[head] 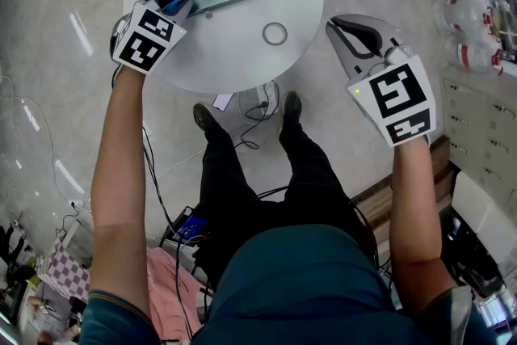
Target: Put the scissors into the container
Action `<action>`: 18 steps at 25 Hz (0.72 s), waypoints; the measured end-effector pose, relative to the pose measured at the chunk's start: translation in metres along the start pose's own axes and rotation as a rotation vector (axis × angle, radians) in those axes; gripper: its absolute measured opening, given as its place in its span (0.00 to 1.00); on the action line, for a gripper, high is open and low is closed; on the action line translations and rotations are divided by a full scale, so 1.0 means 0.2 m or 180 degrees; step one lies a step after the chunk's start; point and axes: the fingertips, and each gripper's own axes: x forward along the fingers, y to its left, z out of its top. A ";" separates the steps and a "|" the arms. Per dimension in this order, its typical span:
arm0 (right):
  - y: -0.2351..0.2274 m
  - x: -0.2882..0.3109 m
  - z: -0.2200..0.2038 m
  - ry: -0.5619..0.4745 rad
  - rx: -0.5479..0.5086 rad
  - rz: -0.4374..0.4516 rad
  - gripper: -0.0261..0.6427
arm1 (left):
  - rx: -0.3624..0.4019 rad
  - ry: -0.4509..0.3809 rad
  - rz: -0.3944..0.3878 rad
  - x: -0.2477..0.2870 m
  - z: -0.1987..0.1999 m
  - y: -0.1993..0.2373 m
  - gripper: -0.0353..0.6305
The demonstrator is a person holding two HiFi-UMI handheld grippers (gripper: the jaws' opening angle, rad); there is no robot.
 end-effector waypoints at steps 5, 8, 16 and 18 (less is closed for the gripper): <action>0.03 -0.01 0.00 -0.0006 -0.0006 -0.0003 0.10 | -0.0012 0.0057 -0.0035 0.00 -0.03 -0.03 0.14; 0.04 -0.02 0.00 -0.0010 -0.0010 -0.0005 0.10 | -0.0018 0.0046 -0.0044 0.00 -0.03 -0.04 0.14; 0.04 -0.07 0.03 -0.0039 -0.0026 -0.0026 0.10 | 0.0011 -0.0026 -0.0007 -0.06 0.04 -0.03 0.14; 0.04 -0.10 0.05 -0.0055 -0.0032 -0.0038 0.10 | 0.0043 -0.0053 0.0025 -0.10 0.08 -0.02 0.14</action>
